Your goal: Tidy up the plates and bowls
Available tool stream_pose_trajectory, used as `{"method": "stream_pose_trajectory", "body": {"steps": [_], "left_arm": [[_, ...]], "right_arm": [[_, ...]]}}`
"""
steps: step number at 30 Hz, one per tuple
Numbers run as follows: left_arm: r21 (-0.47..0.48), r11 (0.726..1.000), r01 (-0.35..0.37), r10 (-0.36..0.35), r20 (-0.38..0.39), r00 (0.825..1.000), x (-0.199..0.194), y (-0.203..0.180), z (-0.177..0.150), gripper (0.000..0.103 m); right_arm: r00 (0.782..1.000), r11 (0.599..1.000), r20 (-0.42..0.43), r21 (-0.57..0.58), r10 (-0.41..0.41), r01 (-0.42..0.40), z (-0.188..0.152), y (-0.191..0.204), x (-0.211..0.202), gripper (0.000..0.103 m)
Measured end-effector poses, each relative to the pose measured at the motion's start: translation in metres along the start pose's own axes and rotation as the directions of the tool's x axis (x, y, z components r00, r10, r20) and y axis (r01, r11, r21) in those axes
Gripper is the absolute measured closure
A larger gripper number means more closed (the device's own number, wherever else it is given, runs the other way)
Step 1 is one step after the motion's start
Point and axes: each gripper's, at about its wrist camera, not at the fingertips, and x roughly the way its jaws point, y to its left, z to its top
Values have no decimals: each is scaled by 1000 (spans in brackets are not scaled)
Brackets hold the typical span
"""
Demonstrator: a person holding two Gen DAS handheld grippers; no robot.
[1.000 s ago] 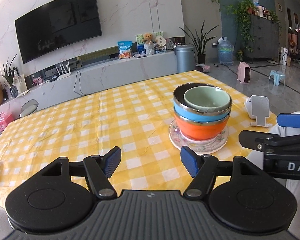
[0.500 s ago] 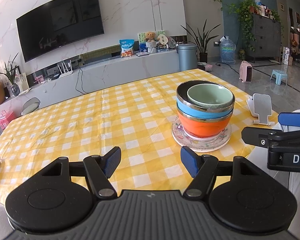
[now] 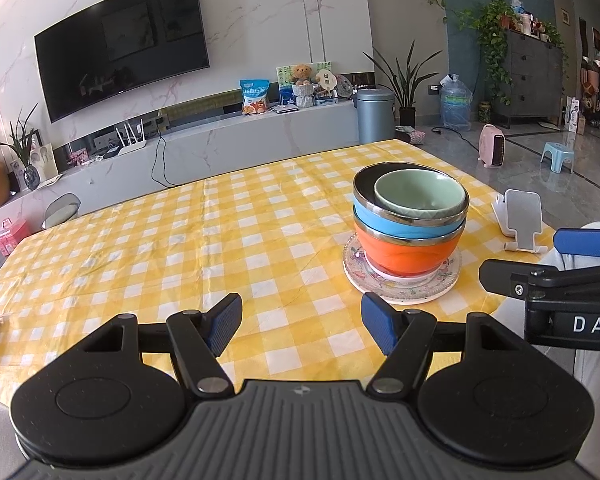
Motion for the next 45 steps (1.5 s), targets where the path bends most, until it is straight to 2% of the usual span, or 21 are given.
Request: {"method": "stream_pose_trajectory", "body": {"steps": [45], "left_arm": [[-19, 1000, 4, -4, -11, 1000, -1, 0, -1, 23]], "right_arm": [[1000, 1000, -7, -22, -14, 14, 0, 3, 1, 18]]}}
